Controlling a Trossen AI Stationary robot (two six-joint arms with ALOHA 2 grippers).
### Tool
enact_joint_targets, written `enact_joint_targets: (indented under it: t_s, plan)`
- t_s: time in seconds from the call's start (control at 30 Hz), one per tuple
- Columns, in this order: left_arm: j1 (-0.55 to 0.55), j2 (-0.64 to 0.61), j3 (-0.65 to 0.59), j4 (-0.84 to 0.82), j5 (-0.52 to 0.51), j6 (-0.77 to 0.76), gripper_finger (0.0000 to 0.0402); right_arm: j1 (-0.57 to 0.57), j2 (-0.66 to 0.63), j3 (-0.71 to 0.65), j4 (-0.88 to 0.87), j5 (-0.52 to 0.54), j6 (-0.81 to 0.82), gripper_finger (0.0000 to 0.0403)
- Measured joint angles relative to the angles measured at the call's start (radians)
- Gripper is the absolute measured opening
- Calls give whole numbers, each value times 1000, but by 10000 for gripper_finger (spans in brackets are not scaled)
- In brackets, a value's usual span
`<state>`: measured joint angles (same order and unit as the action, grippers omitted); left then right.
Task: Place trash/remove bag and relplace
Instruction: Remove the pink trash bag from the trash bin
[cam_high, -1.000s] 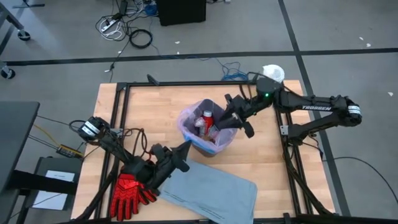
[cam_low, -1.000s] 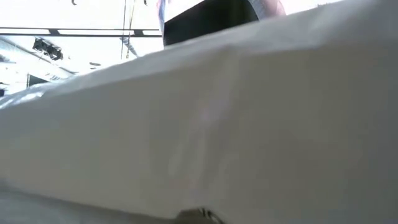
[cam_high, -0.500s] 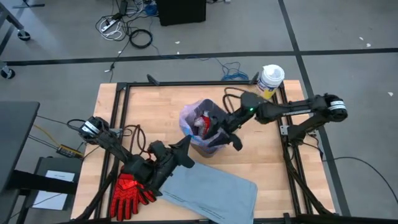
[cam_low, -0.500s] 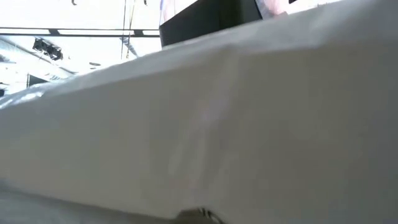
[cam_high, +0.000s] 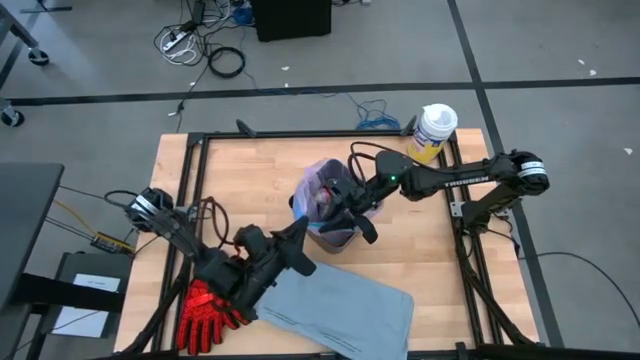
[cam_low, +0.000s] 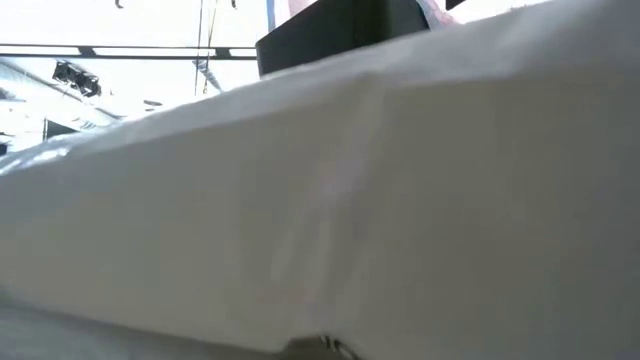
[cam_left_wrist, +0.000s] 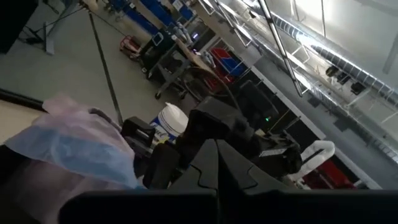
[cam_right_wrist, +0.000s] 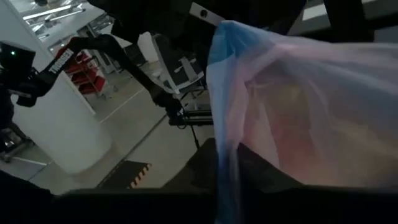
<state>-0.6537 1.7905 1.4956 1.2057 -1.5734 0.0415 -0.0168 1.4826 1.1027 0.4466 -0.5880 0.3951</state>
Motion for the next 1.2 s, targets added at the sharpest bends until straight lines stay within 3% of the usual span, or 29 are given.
enact_joint_targets:
  t_s: [0.17, 0.37, 0.63, 0.83, 1.03, 1.2]
  plan:
    - [-32, 0, 23, -16, 0, 63, 0, -1, -2, 0, 2, -23, 4, 3]
    - [-103, 1, 48, -275, 5, 424, 2, -7, -2, 0, -2, -45, 31, 0]
    - [-80, 0, 62, -293, 5, 845, 49, -13, -2, 0, -2, -74, 39, 0]
    - [-21, 1, 94, -393, 1, 872, 118, -17, -2, 0, 1, -98, 59, 0]
    - [-6, 1, 249, -649, 2, 847, 186, -34, -7, 0, 5, -123, 87, 0]
    - [0, 0, 369, -678, 12, 829, 210, -53, -12, 0, 10, -124, 101, 0]
